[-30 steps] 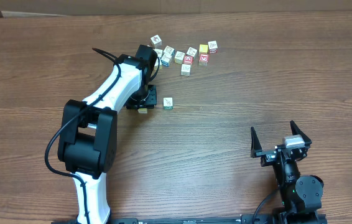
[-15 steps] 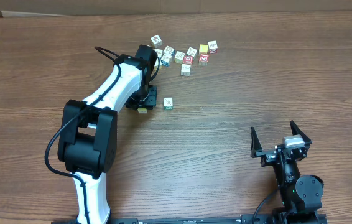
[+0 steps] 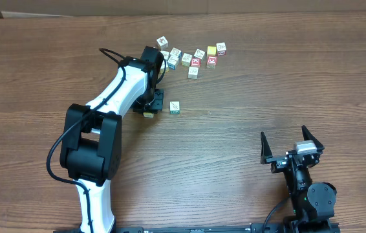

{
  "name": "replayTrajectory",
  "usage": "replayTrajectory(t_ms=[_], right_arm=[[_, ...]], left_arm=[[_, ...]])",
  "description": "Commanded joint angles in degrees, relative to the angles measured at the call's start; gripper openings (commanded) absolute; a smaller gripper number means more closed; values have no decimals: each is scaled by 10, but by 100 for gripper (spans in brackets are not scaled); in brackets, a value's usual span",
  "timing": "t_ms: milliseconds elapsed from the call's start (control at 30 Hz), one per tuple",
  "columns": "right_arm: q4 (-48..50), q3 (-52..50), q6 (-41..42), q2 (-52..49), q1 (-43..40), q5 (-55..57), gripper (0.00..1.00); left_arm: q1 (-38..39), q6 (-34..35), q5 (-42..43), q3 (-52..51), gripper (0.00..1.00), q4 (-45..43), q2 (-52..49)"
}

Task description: Form a horizontal line

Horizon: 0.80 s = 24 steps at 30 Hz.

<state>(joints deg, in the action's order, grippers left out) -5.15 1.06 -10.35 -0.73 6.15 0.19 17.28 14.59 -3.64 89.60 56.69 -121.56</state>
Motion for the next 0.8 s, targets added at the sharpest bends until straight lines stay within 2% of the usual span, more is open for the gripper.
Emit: replayTrajectory(t_ms=[0, 233, 467, 767], right_arm=[[3, -6, 0, 6, 2, -3, 100], [3, -6, 0, 6, 2, -3, 100], [3, -6, 0, 6, 2, -3, 100], [3, -6, 0, 6, 2, -3, 100]], left_arm=[[5, -3, 7, -4, 29, -1, -6], [5, 5, 7, -4, 41, -1, -6], [5, 13, 7, -4, 40, -2, -6], [5, 13, 7, -4, 31, -1, -6]])
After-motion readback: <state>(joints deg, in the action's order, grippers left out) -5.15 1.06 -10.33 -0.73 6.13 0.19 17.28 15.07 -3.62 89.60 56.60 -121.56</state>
